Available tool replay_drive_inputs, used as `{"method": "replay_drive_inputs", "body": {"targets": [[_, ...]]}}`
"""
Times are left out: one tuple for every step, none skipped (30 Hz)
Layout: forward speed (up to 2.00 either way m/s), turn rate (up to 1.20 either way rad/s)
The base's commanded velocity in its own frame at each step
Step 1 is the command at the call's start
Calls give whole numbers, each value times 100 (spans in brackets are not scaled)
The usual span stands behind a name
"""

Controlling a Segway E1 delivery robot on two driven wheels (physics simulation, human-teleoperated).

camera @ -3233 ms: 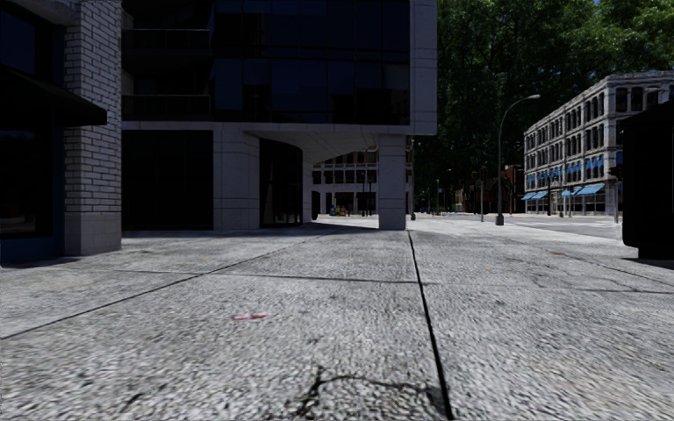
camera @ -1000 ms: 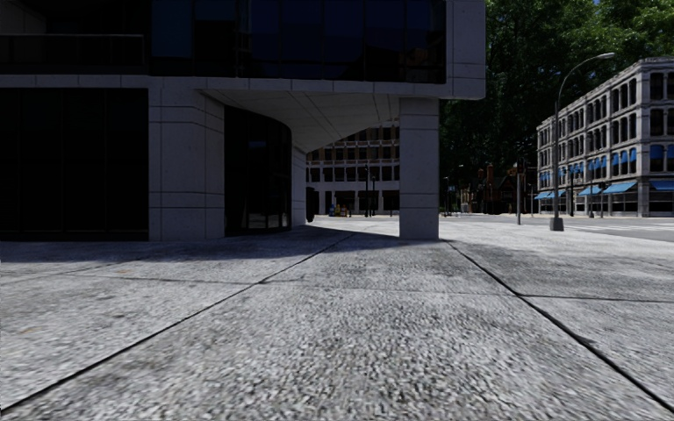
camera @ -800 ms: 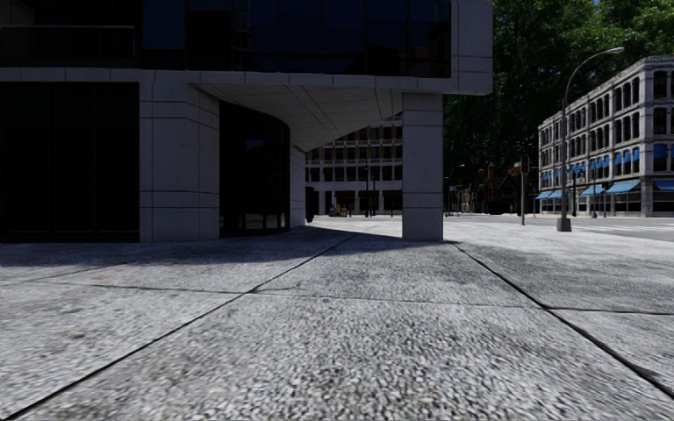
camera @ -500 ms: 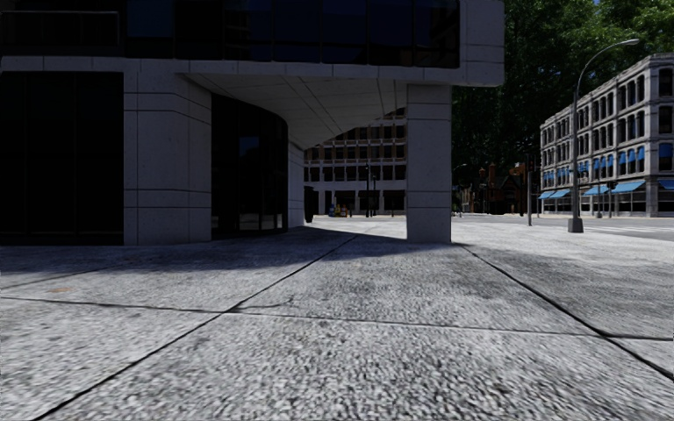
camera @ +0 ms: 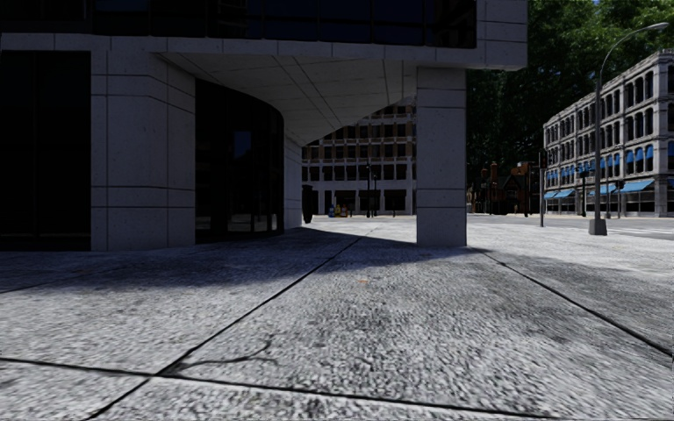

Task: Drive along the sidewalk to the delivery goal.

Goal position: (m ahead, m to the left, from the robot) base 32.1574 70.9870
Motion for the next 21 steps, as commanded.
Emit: {"method": "replay_drive_inputs", "body": {"targets": [[200, 0], [200, 0], [200, 0], [200, 0], [200, 0], [200, 0], [200, 0], [200, 0], [200, 0], [200, 0], [200, 0], [200, 0], [200, 0], [200, 0], [200, 0], [200, 0], [200, 0], [200, 0], [200, 0], [200, 0], [200, 0]]}}
